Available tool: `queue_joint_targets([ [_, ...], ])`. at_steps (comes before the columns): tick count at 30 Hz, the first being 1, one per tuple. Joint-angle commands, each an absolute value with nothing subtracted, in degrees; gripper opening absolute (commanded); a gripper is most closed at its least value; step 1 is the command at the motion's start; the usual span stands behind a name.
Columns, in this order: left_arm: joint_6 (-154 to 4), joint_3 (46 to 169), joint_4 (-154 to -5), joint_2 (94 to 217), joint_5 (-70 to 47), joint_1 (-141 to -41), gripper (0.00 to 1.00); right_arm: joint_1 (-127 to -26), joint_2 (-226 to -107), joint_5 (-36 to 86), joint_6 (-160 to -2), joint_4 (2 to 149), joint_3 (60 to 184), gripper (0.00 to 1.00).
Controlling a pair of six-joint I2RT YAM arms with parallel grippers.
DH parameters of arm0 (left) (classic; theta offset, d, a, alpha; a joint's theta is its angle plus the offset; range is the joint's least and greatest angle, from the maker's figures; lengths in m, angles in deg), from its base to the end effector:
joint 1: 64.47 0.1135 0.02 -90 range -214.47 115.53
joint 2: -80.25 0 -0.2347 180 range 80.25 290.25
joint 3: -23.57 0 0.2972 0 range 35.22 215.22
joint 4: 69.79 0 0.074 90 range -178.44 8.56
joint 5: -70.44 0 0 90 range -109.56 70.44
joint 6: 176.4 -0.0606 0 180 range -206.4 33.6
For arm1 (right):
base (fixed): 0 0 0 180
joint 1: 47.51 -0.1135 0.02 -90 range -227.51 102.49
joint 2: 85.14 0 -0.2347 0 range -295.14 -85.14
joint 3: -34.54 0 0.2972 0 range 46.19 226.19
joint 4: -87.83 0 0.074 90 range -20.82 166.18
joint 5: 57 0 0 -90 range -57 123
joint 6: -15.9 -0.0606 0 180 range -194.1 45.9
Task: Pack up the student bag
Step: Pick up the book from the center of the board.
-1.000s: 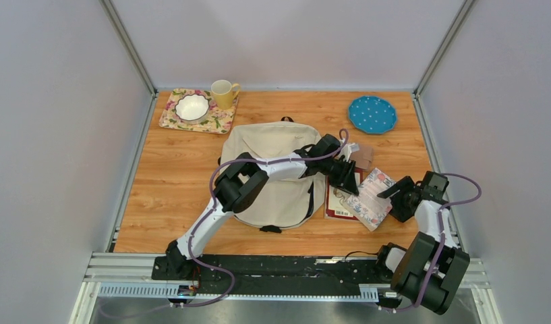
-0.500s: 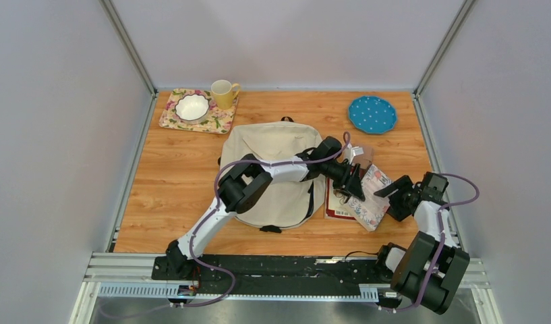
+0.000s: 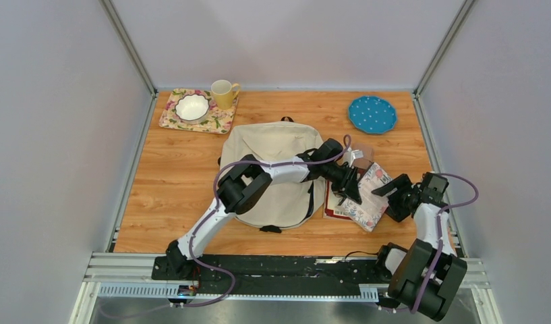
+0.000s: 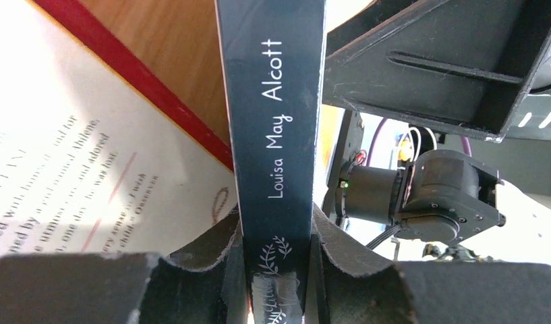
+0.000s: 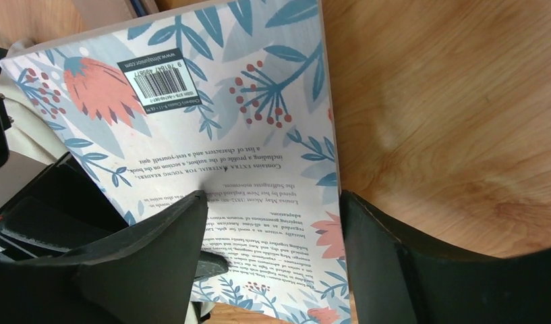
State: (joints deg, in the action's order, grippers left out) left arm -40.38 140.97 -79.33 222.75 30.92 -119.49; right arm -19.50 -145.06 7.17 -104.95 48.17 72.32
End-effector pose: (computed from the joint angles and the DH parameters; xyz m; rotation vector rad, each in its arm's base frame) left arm 0.2873 -0.4921 0.0663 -0.8054 -2.4225 1.7462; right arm 0.2229 -0.0886 0.0913 1.1463 2.3363 0.6117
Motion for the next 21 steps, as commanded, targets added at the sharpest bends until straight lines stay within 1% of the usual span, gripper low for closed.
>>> queue_joint_targets([
  [1, -48.51, 139.74, -81.17, 213.24, 28.44, -120.63, 0.0, -20.18, -141.31, 5.31, -105.3, 44.81, 76.24, 0.77],
  [7, -55.1, 132.89, -85.57, 201.21, 20.18, -118.97, 0.0, -20.18, -134.1, 6.45, -106.09, 39.36, 81.34, 0.82],
  [12, -57.74, 124.54, -84.33, 188.91, 13.42, -116.94, 0.0, -20.18, -129.97, 5.05, -107.67, 37.6, 84.5, 0.82],
  [13, -58.44, 123.47, -84.77, 185.15, 9.75, -116.42, 0.0, -20.18, -129.62, 3.31, -107.76, 37.86, 84.59, 0.82],
  [16, -62.39, 119.69, -89.68, 179.41, 1.65, -115.71, 0.0, -20.18, -130.49, -1.87, -108.72, 41.72, 83.37, 0.82],
  [17, -64.14, 118.64, -91.0, 175.65, -3.86, -115.36, 0.0, -20.26, -131.62, -7.38, -109.77, 43.3, 82.84, 0.82],
  [18, -64.77, 115.76, -92.76, 173.61, -6.43, -115.01, 0.0, -20.87, -132.33, -9.61, -110.65, 47.05, 82.14, 0.82],
  [19, -65.3, 113.9, -93.04, 171.51, -8.72, -114.74, 0.0, -21.75, -132.86, -10.07, -111.1, 47.96, 81.79, 0.82],
  [20, -65.56, 111.88, -93.13, 166.79, -13.53, -114.48, 0.0, -23.24, -134.35, -8.5, -110.93, 47.97, 82.39, 0.82],
  [21, -65.57, 107.25, -92.52, 164.3, -15.93, -113.96, 0.0, -27.95, -135.23, -6.57, -109.79, 46.67, 83.27, 0.82],
])
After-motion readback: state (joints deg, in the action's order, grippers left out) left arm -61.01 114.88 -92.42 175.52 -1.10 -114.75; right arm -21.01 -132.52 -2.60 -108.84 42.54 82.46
